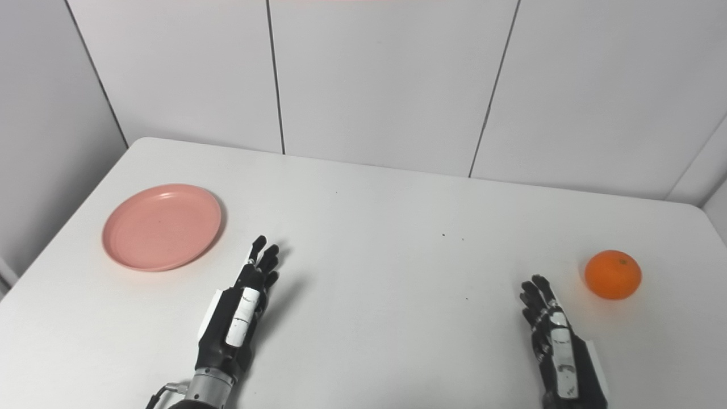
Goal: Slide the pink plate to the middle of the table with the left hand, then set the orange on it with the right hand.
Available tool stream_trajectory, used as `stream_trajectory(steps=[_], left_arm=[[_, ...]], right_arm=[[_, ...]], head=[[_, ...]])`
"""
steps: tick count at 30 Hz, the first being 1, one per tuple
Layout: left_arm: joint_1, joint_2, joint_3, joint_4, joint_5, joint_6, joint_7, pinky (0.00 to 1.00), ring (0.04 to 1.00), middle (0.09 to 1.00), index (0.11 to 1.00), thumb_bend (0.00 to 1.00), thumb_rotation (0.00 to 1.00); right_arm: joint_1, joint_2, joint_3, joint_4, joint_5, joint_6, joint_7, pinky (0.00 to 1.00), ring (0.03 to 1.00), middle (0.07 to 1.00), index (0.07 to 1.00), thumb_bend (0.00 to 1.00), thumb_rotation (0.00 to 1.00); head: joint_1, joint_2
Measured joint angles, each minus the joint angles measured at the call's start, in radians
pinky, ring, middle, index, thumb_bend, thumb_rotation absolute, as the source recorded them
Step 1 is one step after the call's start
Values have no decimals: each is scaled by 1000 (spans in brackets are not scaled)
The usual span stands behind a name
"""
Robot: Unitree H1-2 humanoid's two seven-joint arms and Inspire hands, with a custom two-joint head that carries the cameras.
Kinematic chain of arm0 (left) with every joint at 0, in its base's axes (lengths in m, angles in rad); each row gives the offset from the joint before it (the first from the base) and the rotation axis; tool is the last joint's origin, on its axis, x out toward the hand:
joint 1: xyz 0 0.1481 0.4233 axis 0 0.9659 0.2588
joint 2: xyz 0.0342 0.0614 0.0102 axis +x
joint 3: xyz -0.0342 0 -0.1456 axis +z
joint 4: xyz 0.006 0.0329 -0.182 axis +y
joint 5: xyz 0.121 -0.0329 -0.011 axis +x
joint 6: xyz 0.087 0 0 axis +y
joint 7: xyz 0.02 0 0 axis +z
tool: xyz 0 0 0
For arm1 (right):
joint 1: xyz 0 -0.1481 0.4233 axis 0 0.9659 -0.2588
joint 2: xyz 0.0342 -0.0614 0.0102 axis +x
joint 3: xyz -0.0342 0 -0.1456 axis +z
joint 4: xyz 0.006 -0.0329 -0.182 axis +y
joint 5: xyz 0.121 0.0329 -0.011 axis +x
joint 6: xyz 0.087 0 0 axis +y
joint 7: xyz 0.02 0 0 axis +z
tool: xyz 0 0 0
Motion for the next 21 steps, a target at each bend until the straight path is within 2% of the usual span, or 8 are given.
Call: stream_trajectory(steps=[2, 4, 11, 17, 21], left_arm=[[-5, 0, -6, 8, 8, -17, 4, 1000, 982, 967, 1000, 775, 870], [-10, -2, -9, 16, 17, -25, 7, 1000, 977, 963, 1000, 761, 869], [-24, -9, -14, 35, 40, -59, 28, 960, 955, 944, 1000, 727, 831], [-30, -12, -13, 47, 41, -82, 36, 943, 951, 939, 999, 723, 811], [-31, -12, -11, 53, 37, -91, 36, 961, 960, 947, 1000, 721, 812]], right_arm=[[-10, -5, -6, 14, 5, -2, 2, 999, 963, 940, 954, 794, 958], [-21, -9, -7, 30, 5, -5, 6, 1000, 973, 949, 964, 797, 962], [-56, -19, -25, 75, 7, -28, 39, 1000, 983, 961, 976, 792, 974], [-75, -24, -37, 101, 12, -41, 43, 1000, 974, 954, 960, 733, 994], [-74, -23, -37, 102, 12, -41, 44, 998, 970, 953, 962, 736, 981]], head=[[0, 0], [23, -35], [48, -84], [38, -83], [32, -75]])
